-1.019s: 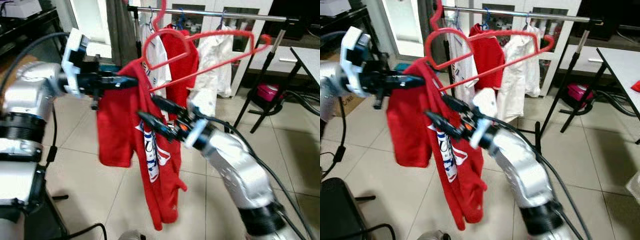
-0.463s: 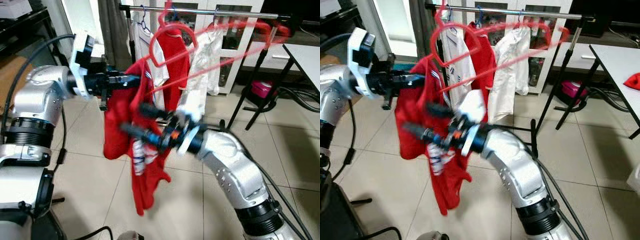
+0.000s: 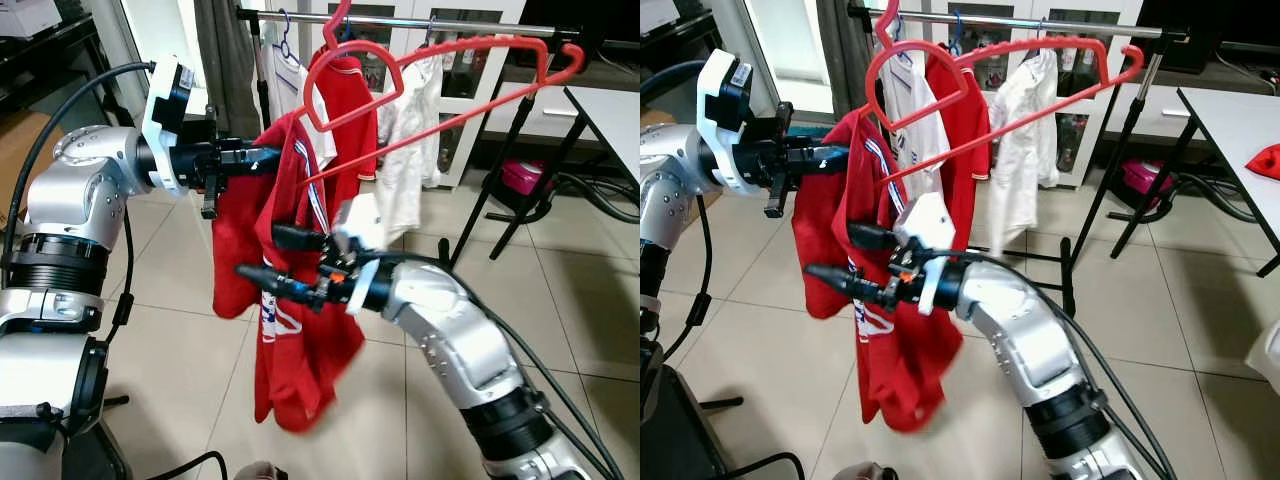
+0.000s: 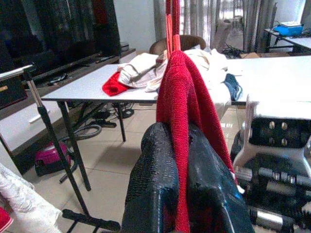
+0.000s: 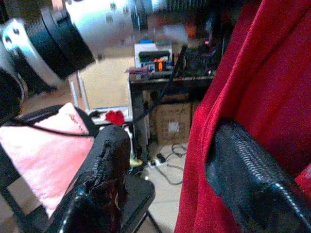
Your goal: Hang hanger
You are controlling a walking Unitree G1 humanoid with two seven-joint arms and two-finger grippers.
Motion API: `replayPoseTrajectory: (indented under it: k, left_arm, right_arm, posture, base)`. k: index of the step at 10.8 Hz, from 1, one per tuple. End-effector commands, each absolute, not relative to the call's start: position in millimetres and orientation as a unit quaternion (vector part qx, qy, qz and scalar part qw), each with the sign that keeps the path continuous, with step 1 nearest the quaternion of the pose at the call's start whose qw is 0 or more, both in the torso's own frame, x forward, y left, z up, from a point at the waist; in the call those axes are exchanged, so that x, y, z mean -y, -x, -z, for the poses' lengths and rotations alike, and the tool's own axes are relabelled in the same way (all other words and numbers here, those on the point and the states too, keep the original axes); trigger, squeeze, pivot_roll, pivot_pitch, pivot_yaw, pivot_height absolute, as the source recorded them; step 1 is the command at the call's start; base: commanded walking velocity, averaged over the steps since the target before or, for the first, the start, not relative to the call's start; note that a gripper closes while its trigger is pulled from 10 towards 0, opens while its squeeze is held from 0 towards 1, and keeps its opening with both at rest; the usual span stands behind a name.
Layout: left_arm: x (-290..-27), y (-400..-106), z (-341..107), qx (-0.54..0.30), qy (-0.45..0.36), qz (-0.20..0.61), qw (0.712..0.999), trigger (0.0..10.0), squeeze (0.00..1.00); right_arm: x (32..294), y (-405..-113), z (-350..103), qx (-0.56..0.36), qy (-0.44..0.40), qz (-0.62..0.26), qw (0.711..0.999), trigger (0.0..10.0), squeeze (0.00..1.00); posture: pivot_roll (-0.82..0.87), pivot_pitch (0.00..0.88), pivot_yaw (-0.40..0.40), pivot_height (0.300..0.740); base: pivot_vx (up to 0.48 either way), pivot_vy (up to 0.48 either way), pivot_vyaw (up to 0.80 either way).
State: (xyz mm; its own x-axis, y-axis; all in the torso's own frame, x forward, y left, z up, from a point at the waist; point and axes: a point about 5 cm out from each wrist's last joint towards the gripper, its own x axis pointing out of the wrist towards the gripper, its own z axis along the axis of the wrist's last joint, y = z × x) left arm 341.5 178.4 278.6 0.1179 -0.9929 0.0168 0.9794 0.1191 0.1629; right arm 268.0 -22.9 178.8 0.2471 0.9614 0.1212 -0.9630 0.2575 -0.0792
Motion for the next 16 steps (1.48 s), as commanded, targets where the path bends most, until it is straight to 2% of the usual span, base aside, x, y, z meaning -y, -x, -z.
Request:
replayPoseTrajectory:
  k: [1, 4, 7, 8, 9, 10, 13, 16]
  left_arm:
    - [-179, -340, -290, 0.080, -0.068, 0.660, 0.744, 0.0, 0.00]
    - [-185, -343, -305, 0.097, -0.079, 0.644, 0.754, 0.0, 0.00]
    - [-193, -346, -313, 0.104, -0.090, 0.628, 0.766, 0.0, 0.00]
    - [-194, -347, -314, 0.104, -0.091, 0.625, 0.768, 0.0, 0.00]
    - [-199, -348, -314, 0.103, -0.094, 0.617, 0.775, 0.0, 0.00]
    - [-205, -350, -314, 0.100, -0.096, 0.607, 0.782, 0.0, 0.00]
    - [-217, -350, -307, 0.085, -0.101, 0.594, 0.794, 0.0, 0.00]
    - [-224, -348, -289, 0.055, -0.115, 0.591, 0.797, 0.0, 0.00]
  right_arm:
    - [19, -268, -179, 0.073, 0.005, -0.618, 0.783, 10.0, 0.00]
    - [22, -258, -147, 0.016, 0.040, -0.667, 0.743, 10.0, 0.00]
    - [43, -244, -113, -0.075, 0.066, -0.719, 0.688, 10.0, 0.00]
    - [48, -243, -109, -0.089, 0.064, -0.721, 0.684, 10.0, 0.00]
    - [61, -246, -104, -0.106, 0.054, -0.713, 0.691, 4.5, 0.00]
    - [74, -246, -101, -0.125, 0.050, -0.712, 0.689, 0.0, 0.00]
    - [104, -243, -96, -0.162, 0.042, -0.711, 0.683, 0.0, 0.00]
    - [137, -245, -98, -0.187, 0.030, -0.686, 0.702, 0.0, 0.00]
  posture:
    - [0.08, 0.035, 0.057, 0.740]
    - [0.08, 0.036, 0.057, 0.740]
    - [0.08, 0.036, 0.057, 0.740]
    - [0.08, 0.035, 0.057, 0.740]
    - [0.08, 0.035, 0.057, 0.740]
    - [0.07, 0.034, 0.057, 0.740]
    - [0.07, 0.028, 0.055, 0.740]
    - [0.06, 0.023, 0.045, 0.740]
  base:
    - [0.000, 0.000, 0.00]
    - [0.000, 0.000, 0.00]
    - [0.000, 0.000, 0.00]
    - [0.000, 0.000, 0.00]
    - [0.000, 0.000, 0.00]
    - [0.000, 0.000, 0.00]
    - [0.000, 0.000, 0.00]
    - [0.000, 0.000, 0.00]
